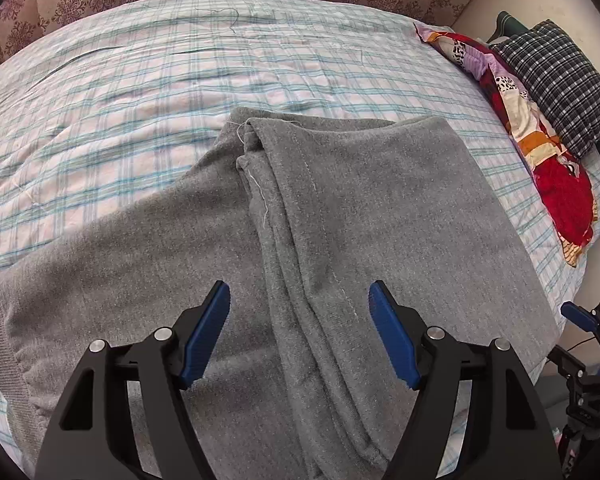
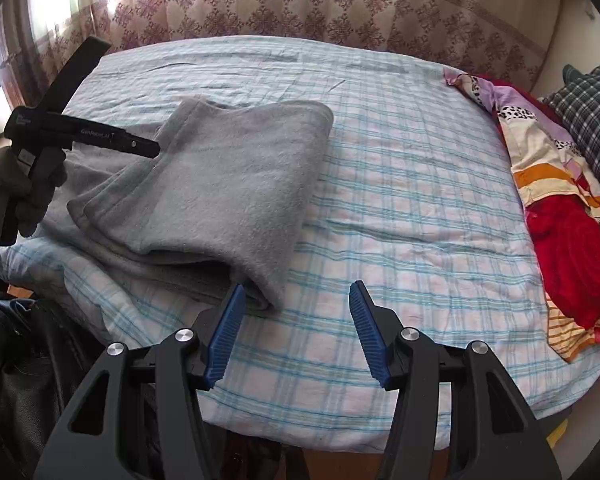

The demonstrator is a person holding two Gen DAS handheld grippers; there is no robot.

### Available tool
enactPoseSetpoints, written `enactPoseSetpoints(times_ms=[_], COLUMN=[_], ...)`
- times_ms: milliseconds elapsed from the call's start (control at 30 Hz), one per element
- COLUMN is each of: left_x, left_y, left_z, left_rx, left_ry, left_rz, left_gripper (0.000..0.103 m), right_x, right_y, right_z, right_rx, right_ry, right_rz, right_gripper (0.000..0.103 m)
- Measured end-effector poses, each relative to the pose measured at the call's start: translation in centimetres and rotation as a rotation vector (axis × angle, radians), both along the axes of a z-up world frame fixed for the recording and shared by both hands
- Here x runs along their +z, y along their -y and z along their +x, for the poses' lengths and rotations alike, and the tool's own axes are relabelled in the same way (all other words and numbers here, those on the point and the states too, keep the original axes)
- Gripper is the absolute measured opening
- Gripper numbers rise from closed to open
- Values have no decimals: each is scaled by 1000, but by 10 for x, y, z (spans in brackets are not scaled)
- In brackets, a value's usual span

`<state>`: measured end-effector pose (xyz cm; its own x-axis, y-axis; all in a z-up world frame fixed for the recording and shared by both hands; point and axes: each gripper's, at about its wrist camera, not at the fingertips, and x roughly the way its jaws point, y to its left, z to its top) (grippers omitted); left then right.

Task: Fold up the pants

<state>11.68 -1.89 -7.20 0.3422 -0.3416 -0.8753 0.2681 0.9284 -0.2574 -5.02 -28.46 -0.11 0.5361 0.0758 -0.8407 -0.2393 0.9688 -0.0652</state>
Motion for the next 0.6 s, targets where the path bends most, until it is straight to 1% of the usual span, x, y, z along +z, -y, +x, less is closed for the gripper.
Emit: enactPoseSetpoints(times_ms=[100,167,300,367,400,500,567,600], left_x=[-2,-2,-1,-2,-2,-4,-10,-13], left_y=[0,2,5,8,10,21,30,34], left_z=[-2,-3,-2,0,0,0,-2,-3], left_rx=[2,-1,-1,-3,-5,-28,-51,-62], left_ry=[-6,-5,-5,-5,-5,-2,-5,-10], left_rz=[1,4,1,-2,-1,4,23,29], left_gripper=[73,73,73,73,73,73,73,73], right_x=[-9,-15,-22,-22,-21,-24,-39,-46], right_y=[-11,-16,-13,-4,5,43,69,77], right_z=[3,9,20,21,21,17,14,14], right_rx=[6,-14,-96,-159,-203,-370,-466,-495], right_ry=[-8,-10,-9,-13,-18,-67,-133,-160], right_rz=[1,-26,-34,-16,5,122,228,268], right_gripper=[55,55,55,55,55,55,57,57])
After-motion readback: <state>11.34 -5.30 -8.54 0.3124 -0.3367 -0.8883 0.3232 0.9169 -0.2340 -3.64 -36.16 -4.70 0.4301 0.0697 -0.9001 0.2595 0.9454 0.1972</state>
